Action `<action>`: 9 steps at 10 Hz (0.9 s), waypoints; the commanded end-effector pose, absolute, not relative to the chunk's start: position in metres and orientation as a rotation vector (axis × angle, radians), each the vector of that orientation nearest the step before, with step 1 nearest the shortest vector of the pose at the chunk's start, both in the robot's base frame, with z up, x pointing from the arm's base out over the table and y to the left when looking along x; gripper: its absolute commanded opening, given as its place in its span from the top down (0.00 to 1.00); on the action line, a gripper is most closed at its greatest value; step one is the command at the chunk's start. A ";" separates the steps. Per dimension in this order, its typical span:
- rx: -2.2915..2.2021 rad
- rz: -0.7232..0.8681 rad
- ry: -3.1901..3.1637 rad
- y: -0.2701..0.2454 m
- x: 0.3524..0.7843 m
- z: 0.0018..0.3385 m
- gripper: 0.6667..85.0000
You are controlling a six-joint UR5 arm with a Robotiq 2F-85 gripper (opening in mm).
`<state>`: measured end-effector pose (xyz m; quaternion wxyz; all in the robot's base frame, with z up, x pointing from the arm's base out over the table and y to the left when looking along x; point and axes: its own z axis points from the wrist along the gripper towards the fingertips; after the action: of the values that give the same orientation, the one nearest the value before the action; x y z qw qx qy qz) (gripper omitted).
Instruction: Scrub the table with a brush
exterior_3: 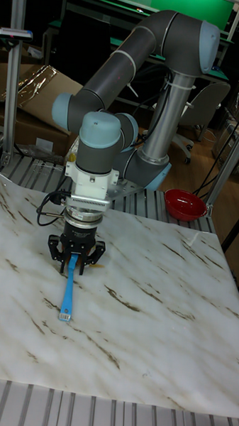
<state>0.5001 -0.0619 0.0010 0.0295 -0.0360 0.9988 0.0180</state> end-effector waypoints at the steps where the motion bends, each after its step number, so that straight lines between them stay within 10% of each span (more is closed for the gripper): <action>1: -0.023 0.069 3.141 -0.062 0.485 0.002 0.46; 9: -0.056 0.062 3.136 -0.063 0.486 0.002 0.43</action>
<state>0.4846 -0.0642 0.0005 -0.0008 -0.0168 0.9998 0.0148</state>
